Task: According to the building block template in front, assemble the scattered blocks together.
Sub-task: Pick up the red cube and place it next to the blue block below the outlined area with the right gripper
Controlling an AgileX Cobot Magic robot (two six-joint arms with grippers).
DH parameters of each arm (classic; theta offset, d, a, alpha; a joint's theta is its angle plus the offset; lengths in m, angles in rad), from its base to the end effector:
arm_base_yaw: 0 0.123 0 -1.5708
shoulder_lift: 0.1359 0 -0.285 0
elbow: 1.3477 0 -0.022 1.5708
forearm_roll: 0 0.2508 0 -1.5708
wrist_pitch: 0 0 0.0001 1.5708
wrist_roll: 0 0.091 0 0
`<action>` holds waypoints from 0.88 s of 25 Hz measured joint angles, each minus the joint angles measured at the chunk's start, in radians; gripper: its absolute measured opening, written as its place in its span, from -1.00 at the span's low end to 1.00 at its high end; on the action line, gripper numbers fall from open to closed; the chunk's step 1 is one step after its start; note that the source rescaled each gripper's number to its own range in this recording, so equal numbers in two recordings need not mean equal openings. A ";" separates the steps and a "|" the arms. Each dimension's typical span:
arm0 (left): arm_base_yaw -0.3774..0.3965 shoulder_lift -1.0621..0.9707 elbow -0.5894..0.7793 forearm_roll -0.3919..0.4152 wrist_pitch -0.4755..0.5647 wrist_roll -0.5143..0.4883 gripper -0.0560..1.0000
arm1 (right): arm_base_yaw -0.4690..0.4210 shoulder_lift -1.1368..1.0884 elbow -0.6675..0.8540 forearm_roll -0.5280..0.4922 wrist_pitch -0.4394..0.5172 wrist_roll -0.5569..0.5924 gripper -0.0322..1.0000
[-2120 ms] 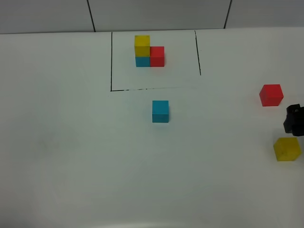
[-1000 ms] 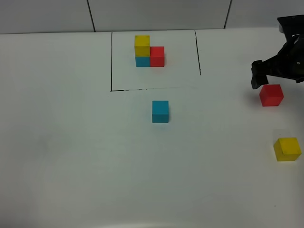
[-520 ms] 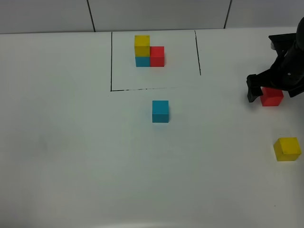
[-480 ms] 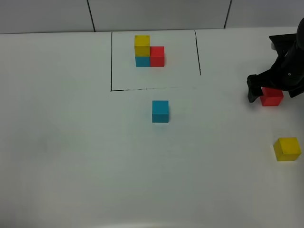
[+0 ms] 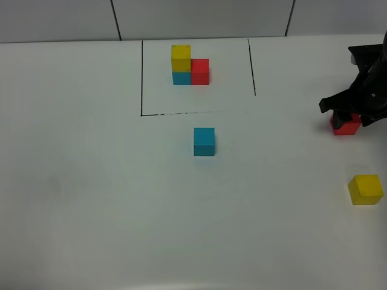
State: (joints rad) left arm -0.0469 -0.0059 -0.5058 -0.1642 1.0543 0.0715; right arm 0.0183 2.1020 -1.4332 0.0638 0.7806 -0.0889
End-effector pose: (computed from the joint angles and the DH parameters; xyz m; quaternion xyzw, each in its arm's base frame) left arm -0.0074 -0.0126 0.2803 0.0534 0.8439 -0.0754 0.5284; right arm 0.4167 0.0117 0.1386 -0.0331 0.9937 0.0210 0.1049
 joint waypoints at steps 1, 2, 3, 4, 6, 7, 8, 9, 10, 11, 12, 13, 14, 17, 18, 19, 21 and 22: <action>0.000 0.000 0.000 0.000 0.000 0.000 0.54 | 0.000 0.001 0.000 0.000 0.002 0.000 -0.92; 0.000 0.000 0.000 0.000 0.000 0.000 0.54 | 0.000 0.001 0.000 0.001 0.007 -0.001 -0.93; 0.000 0.000 0.000 0.000 0.000 0.000 0.54 | 0.000 0.001 0.000 0.002 0.011 -0.005 -0.93; 0.000 0.000 0.000 0.000 0.000 0.000 0.54 | 0.000 -0.001 0.000 0.002 0.017 -0.013 -0.93; 0.000 0.000 0.000 0.000 0.000 0.000 0.54 | 0.001 -0.011 0.000 0.001 0.025 -0.039 -0.93; 0.000 0.000 0.000 0.000 0.000 0.000 0.54 | 0.006 -0.024 0.000 -0.005 0.030 -0.058 -0.93; 0.000 0.000 0.000 0.000 0.000 0.000 0.54 | 0.013 -0.041 0.000 -0.016 0.034 -0.088 -0.93; 0.000 0.000 0.000 0.000 0.000 0.000 0.54 | 0.022 -0.057 0.000 -0.026 0.037 -0.133 -0.93; 0.000 0.000 0.000 0.000 0.000 0.000 0.54 | 0.038 -0.078 0.000 -0.032 0.047 -0.185 -0.93; 0.000 0.000 0.000 0.000 0.000 0.000 0.54 | 0.057 -0.098 0.000 -0.033 0.068 -0.266 -0.93; 0.000 0.000 0.000 0.000 0.000 0.000 0.54 | 0.075 -0.111 -0.001 -0.033 0.097 -0.361 -0.93; 0.000 0.000 0.000 0.000 0.000 0.000 0.54 | 0.100 -0.122 -0.001 -0.027 0.138 -0.463 -0.93; 0.000 0.000 0.000 0.000 0.000 0.000 0.54 | 0.126 -0.127 -0.001 -0.018 0.182 -0.548 -0.93; 0.000 0.000 0.000 0.000 0.000 0.000 0.54 | 0.208 -0.127 -0.001 0.017 0.262 -0.790 -0.93; 0.000 0.000 0.000 0.000 0.000 0.000 0.54 | 0.240 -0.127 -0.001 0.025 0.266 -0.835 -0.93; 0.000 0.000 0.000 0.000 0.000 0.000 0.54 | 0.265 -0.127 -0.002 0.025 0.263 -0.858 -0.93; 0.000 0.000 0.000 0.000 0.000 0.000 0.54 | 0.323 -0.127 -0.012 0.016 0.249 -0.871 -0.93; 0.000 0.000 0.000 0.000 0.000 0.000 0.54 | 0.348 -0.126 -0.019 -0.001 0.235 -0.876 -0.93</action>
State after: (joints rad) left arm -0.0469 -0.0059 -0.5058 -0.1642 1.0543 0.0715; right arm 0.3660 1.9763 -1.4518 0.0632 1.0155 -0.9644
